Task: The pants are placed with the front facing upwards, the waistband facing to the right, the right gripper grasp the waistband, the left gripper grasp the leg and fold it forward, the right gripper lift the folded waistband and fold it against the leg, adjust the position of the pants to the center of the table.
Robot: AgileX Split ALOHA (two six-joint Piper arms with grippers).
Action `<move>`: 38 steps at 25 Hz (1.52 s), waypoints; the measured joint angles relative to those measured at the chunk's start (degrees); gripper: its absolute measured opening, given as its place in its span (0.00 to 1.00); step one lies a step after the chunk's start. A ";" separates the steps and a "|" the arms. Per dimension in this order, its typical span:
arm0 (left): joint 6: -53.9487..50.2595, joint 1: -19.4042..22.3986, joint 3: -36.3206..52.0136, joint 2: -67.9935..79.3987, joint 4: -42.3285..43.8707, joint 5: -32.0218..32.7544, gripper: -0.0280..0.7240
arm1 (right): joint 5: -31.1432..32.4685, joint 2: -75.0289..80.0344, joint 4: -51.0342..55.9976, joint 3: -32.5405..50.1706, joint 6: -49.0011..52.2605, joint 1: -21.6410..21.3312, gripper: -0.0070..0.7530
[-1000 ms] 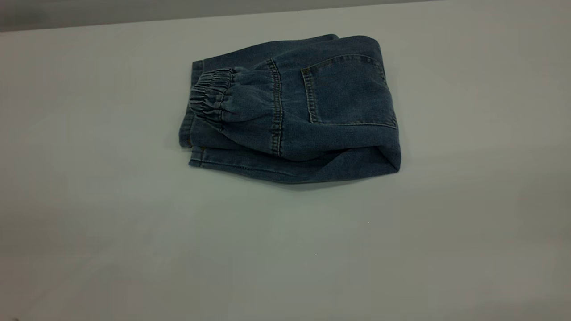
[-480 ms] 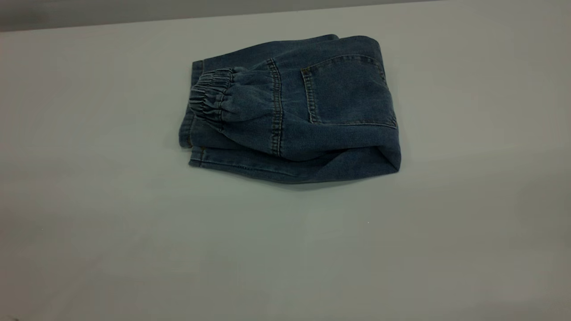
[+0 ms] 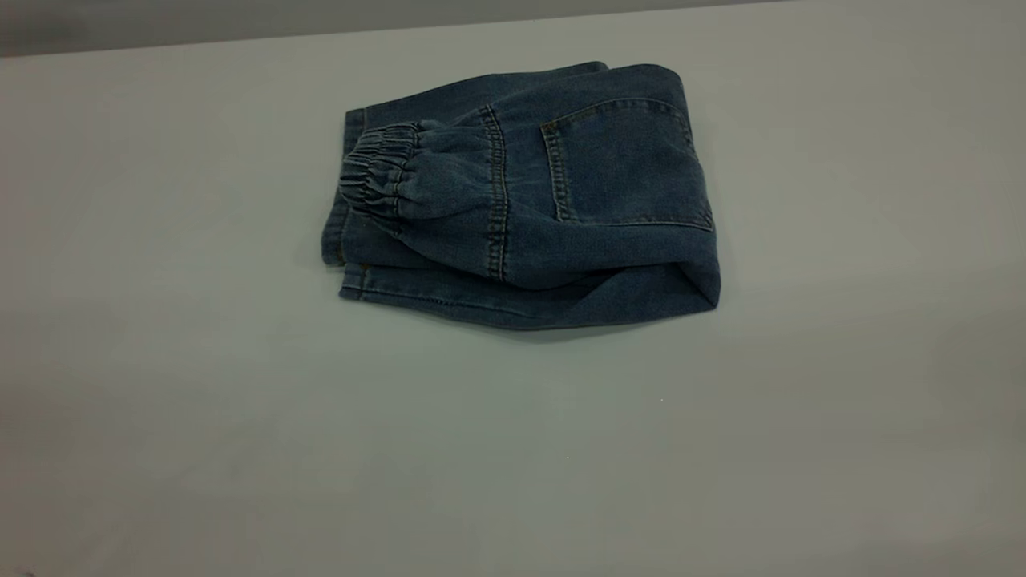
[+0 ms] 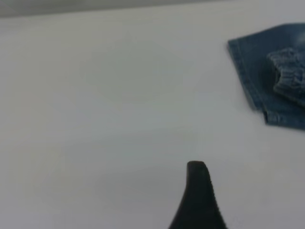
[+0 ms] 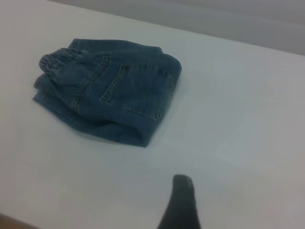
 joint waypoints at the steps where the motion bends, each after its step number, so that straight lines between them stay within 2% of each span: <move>1: 0.00 0.00 0.00 -0.22 0.00 -0.01 0.67 | -0.05 0.00 0.00 0.00 0.00 0.00 0.68; 29: 0.00 -0.07 0.00 -0.14 0.00 -0.01 0.67 | -0.05 0.00 -0.07 0.00 0.00 -0.05 0.68; 34: 0.00 -0.07 0.00 -0.14 0.00 -0.07 0.67 | -1.27 0.00 -2.92 0.00 0.69 -0.05 0.68; 38: 0.00 -0.07 0.00 -0.14 0.00 -0.07 0.67 | -1.55 0.00 -10.03 0.25 6.98 -0.05 0.68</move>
